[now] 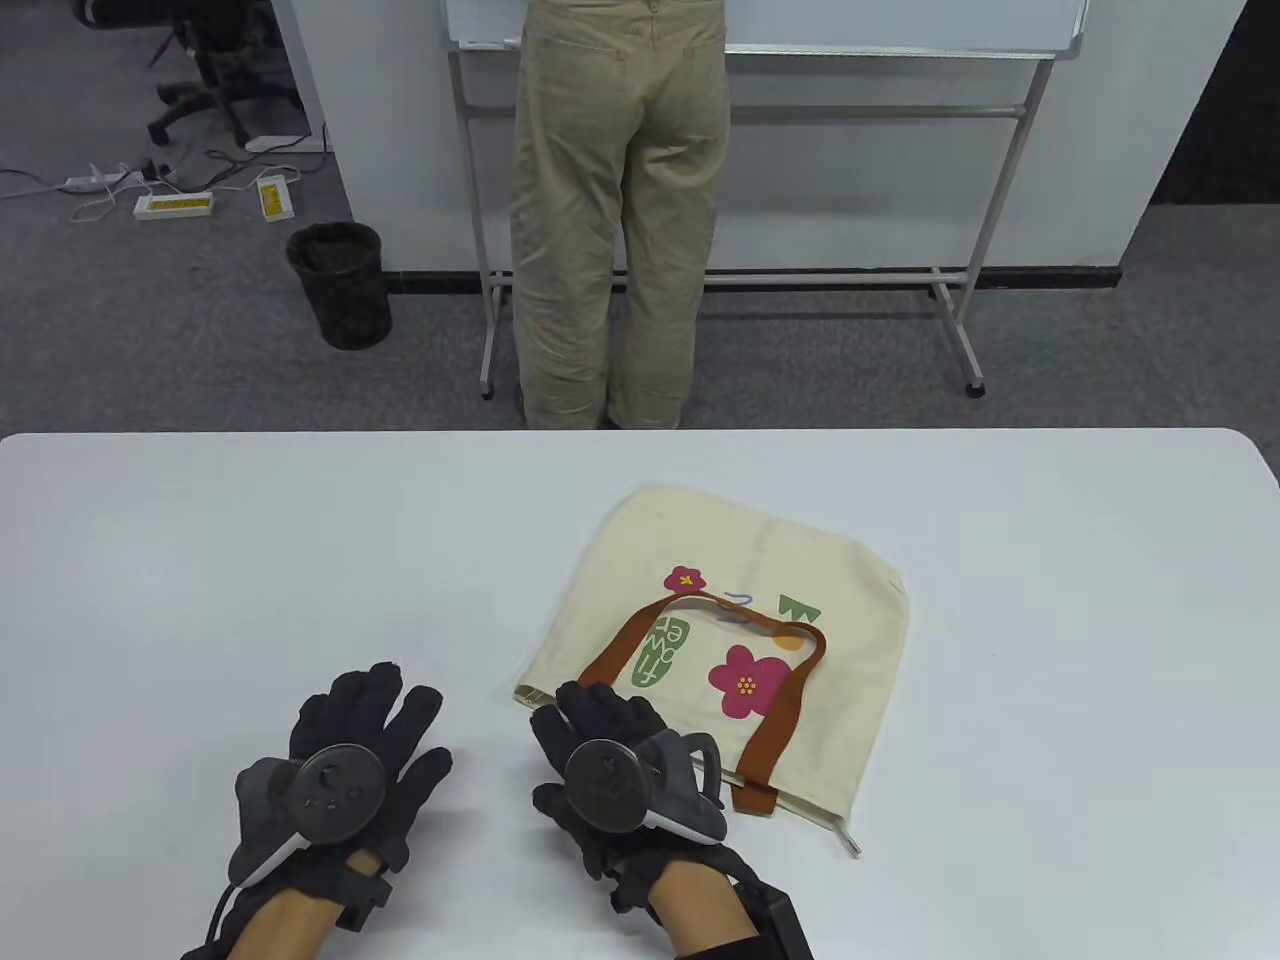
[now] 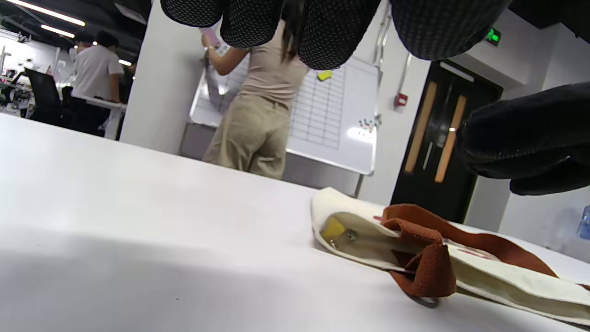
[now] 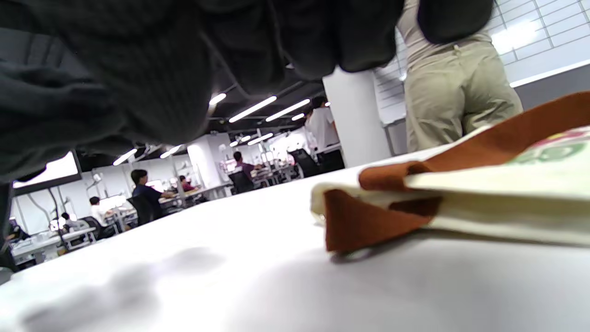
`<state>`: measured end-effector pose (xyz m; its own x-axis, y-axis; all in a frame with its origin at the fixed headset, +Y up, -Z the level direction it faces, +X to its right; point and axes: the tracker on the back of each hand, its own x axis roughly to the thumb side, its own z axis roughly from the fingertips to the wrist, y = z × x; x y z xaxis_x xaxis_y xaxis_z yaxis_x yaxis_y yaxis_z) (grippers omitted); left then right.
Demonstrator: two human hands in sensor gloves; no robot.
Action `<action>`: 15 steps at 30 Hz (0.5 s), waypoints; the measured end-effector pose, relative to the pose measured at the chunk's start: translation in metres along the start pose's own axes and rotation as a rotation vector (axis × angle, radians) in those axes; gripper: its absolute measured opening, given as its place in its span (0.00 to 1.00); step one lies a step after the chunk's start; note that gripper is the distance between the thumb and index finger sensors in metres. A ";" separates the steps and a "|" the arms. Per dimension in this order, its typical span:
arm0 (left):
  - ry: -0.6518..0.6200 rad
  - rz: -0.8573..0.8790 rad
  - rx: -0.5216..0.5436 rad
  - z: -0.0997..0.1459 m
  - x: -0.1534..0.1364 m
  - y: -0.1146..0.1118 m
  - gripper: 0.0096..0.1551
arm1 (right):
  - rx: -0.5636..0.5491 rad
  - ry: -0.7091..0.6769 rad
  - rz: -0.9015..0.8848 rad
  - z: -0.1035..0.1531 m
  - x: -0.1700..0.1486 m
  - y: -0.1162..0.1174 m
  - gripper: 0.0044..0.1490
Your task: Unzip the canvas bag
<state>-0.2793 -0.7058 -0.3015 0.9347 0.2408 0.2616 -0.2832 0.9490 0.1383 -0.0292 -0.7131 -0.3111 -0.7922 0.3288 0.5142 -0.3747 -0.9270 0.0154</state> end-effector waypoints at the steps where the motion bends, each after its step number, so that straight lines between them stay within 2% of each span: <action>1: -0.001 0.001 0.000 0.000 0.000 -0.001 0.38 | 0.003 0.003 0.002 0.000 0.000 0.000 0.48; 9: -0.003 0.001 -0.009 -0.002 0.001 -0.002 0.38 | -0.008 0.016 0.008 -0.002 -0.003 -0.001 0.48; 15: 0.007 0.008 -0.003 -0.002 -0.003 -0.001 0.38 | -0.085 0.105 0.024 0.002 -0.018 -0.020 0.51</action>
<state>-0.2813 -0.7072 -0.3043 0.9338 0.2502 0.2558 -0.2904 0.9476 0.1333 -0.0067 -0.7006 -0.3192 -0.8455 0.3283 0.4211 -0.3912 -0.9176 -0.0702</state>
